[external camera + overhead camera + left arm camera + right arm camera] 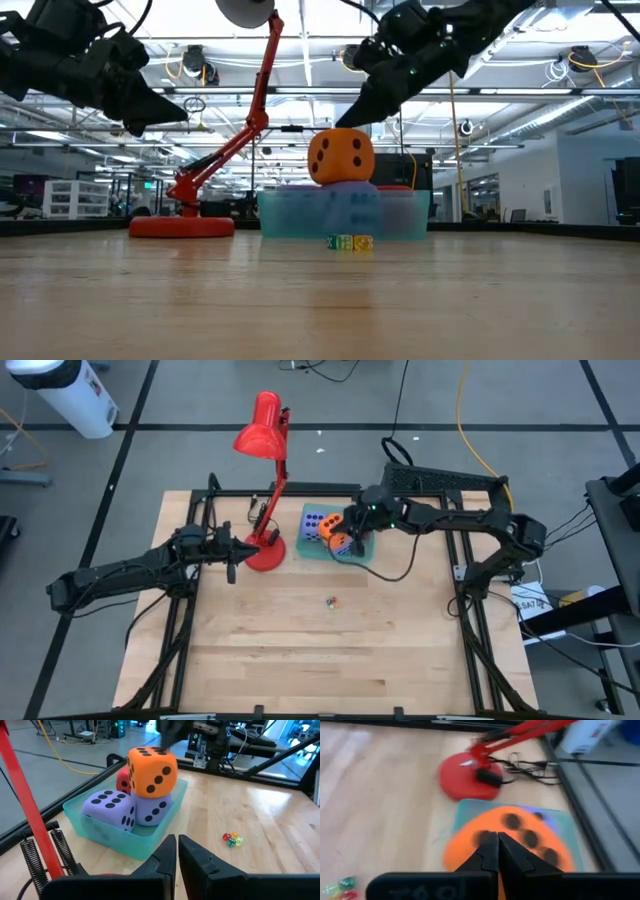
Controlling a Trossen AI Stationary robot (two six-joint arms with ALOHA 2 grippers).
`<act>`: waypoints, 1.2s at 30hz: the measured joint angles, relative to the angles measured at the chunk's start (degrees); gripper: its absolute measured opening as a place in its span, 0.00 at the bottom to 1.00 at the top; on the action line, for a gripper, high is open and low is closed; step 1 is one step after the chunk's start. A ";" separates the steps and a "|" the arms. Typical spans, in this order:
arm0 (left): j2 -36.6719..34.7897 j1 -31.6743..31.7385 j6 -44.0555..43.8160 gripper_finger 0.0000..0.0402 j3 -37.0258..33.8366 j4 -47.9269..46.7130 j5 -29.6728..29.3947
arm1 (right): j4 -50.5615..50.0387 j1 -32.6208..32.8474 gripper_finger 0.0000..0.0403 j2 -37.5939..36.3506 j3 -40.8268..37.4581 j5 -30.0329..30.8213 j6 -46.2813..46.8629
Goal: Pick & Place Dice
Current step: Put the large orange die into the blue bin
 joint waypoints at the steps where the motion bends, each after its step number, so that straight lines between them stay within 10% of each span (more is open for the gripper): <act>1: 0.00 -0.02 -0.31 0.08 0.00 0.20 0.00 | 0.04 -0.50 0.00 0.24 0.16 0.84 0.06; 36: 0.00 -0.01 -2.46 0.08 0.00 0.53 0.04 | -12.40 -6.96 0.00 0.87 0.20 12.93 9.88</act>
